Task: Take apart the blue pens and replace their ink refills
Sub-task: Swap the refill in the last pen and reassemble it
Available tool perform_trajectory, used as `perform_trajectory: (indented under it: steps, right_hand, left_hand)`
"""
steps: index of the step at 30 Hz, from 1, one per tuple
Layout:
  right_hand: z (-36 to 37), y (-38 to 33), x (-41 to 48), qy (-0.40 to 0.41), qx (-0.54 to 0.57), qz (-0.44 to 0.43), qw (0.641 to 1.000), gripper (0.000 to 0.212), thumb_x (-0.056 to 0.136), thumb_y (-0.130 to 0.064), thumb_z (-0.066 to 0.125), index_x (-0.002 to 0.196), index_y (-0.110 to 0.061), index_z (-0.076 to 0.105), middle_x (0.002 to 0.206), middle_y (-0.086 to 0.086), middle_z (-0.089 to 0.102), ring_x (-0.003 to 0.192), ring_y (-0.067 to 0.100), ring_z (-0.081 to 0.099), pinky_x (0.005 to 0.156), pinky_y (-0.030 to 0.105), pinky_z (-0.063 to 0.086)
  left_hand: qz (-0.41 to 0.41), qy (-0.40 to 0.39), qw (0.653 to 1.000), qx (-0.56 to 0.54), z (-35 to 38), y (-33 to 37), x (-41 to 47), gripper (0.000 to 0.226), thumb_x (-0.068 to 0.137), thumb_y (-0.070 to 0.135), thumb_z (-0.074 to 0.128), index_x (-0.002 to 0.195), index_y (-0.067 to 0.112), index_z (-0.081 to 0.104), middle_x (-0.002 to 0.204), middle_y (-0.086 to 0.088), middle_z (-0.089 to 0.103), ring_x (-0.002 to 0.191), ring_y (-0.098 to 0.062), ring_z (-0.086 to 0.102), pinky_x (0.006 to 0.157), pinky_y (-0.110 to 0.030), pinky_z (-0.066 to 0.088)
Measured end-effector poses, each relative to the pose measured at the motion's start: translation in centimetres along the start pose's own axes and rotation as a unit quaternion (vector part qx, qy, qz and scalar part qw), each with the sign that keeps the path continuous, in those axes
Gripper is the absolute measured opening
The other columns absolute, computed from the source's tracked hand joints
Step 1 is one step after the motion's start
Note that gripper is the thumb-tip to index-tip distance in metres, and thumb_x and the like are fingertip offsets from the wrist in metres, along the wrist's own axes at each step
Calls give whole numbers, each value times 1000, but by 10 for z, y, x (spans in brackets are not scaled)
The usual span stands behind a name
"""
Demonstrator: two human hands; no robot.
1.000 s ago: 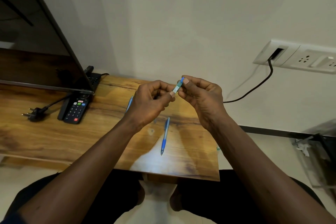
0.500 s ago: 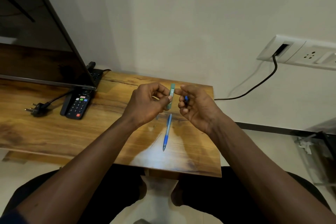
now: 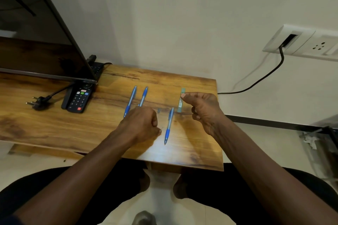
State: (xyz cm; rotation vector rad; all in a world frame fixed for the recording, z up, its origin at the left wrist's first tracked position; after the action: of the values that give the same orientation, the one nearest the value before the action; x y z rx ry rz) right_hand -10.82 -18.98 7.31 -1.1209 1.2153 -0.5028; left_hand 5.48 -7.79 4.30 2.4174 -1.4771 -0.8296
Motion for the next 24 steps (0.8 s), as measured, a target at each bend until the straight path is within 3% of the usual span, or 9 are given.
perform_trajectory:
  steps: [5, 8, 13, 18, 24]
  right_hand:
    - [-1, 1, -2, 0, -22, -16, 1000, 16, 89, -20, 79, 98, -6, 78, 64, -11, 67, 51, 3, 46, 50, 23, 36]
    - [-2, 1, -3, -9, -45, -34, 998, 15, 91, -16, 77, 101, -5, 77, 53, -17, 62, 44, -5, 53, 50, 16, 38]
    - [-8, 4, -3, -4, -53, -44, 998, 15, 91, -16, 77, 101, -5, 78, 54, -18, 63, 45, -10, 53, 56, 17, 39]
    - [-9, 4, -3, -2, -55, -41, 998, 13, 91, -17, 77, 100, -7, 78, 53, -19, 63, 44, -10, 53, 57, 20, 38]
    - [-8, 4, -3, -3, -59, -40, 997, 11, 91, -19, 78, 96, -9, 78, 55, -17, 64, 44, -8, 53, 56, 22, 39]
  left_hand:
    - [-9, 16, 999, 44, 9, 5, 2, 19, 82, 35, 89, 77, 24, 74, 76, 8, 72, 79, -10, 68, 82, -38, 62]
    - [-10, 19, 998, 65, 8, 6, 5, 10, 85, 24, 85, 82, 21, 76, 83, 3, 75, 84, -15, 71, 85, -40, 62]
    - [-7, 4, 995, 102, 12, 12, 7, 10, 87, 20, 79, 90, 19, 70, 90, 0, 71, 88, -19, 68, 83, -39, 62]
    - [-11, -17, 994, 110, 14, 13, 7, 20, 87, 27, 79, 78, 23, 61, 81, 2, 67, 81, -17, 66, 77, -38, 61]
    - [-23, -33, 999, 19, 11, 3, 8, 13, 86, 28, 80, 79, 17, 78, 77, 3, 77, 77, -10, 72, 73, -34, 62]
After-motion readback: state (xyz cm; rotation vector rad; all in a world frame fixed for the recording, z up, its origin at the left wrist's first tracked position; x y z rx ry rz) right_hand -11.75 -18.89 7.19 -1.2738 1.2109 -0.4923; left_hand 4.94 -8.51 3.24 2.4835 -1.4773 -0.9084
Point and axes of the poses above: each hand's wrist, its own x-axis towards the middle knuckle, its own z-axis out of the palm, y = z × x, the point moved 5 cm from there along x, towards the middle knuckle
